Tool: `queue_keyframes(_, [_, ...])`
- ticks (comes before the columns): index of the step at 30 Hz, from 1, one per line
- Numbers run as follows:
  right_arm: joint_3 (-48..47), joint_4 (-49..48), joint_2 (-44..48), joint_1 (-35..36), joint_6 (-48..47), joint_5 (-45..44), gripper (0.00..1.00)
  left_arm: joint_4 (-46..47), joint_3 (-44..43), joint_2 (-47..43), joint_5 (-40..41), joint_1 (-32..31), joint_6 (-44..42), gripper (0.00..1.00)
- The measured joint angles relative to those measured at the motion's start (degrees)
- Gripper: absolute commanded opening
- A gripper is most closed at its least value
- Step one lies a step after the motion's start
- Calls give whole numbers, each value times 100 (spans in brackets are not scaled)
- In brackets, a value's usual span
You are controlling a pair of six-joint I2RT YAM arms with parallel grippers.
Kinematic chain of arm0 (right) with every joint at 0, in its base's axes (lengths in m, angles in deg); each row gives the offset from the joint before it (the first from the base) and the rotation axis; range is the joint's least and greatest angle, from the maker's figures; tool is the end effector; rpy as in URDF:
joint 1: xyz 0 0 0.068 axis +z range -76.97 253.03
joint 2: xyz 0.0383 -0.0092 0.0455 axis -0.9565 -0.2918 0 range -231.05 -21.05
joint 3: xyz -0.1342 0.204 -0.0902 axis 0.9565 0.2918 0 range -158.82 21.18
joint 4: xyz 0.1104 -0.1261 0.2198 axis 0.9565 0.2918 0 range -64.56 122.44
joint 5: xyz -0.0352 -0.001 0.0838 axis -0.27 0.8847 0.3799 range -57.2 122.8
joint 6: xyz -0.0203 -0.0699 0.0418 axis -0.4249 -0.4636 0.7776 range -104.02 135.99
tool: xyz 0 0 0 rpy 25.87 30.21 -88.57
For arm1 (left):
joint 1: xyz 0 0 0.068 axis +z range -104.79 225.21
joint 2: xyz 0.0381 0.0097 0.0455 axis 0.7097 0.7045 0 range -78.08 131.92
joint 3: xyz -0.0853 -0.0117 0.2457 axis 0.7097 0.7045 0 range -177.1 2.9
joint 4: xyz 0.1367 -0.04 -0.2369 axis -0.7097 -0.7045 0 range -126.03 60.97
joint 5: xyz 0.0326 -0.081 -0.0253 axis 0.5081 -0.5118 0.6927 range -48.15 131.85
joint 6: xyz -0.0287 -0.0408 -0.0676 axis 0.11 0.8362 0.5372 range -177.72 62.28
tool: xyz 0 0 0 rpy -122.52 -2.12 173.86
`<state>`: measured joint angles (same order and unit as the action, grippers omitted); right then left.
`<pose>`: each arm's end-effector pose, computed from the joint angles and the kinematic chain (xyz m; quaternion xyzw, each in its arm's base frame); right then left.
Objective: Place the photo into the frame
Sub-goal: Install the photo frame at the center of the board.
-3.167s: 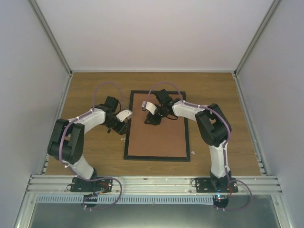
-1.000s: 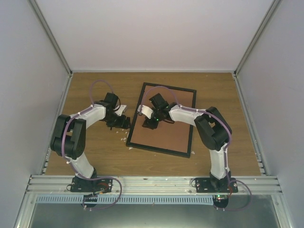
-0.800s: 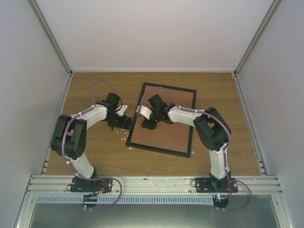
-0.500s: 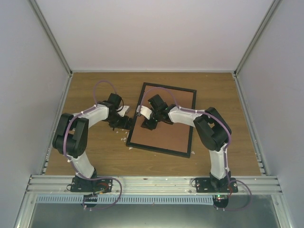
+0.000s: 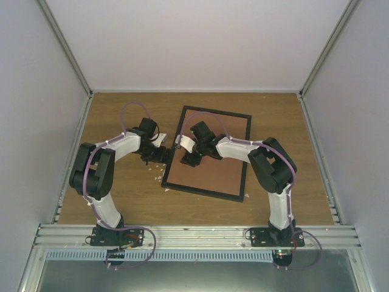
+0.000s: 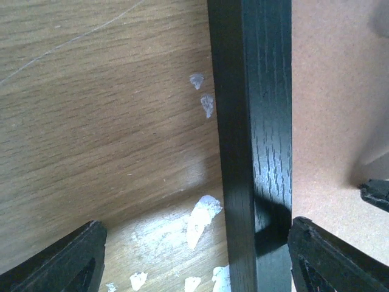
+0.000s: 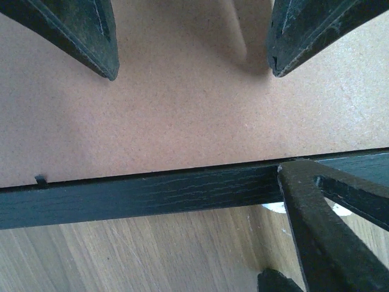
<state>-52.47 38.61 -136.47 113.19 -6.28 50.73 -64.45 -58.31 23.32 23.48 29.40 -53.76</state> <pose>0.3255 0.3042 0.0934 -0.5282 0.7813 0.1931 0.2708 0.3241 -0.1159 0.0977 0.1209 0.9721 -0.1773 0.0946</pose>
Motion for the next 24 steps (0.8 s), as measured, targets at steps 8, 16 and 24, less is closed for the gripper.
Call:
queue_keyframes(8, [4, -7, 0, -11, 7, 15, 67, 94, 15, 31, -79, -11, 9, 76])
queue_keyframes(16, [4, -7, 0, -33, 22, 35, 67, 308, 199, -96, -92, -13, -4, 74])
queue_keyframes(24, [4, -7, 0, -42, 24, 42, 67, 505, 358, -184, -149, -17, -11, 69])
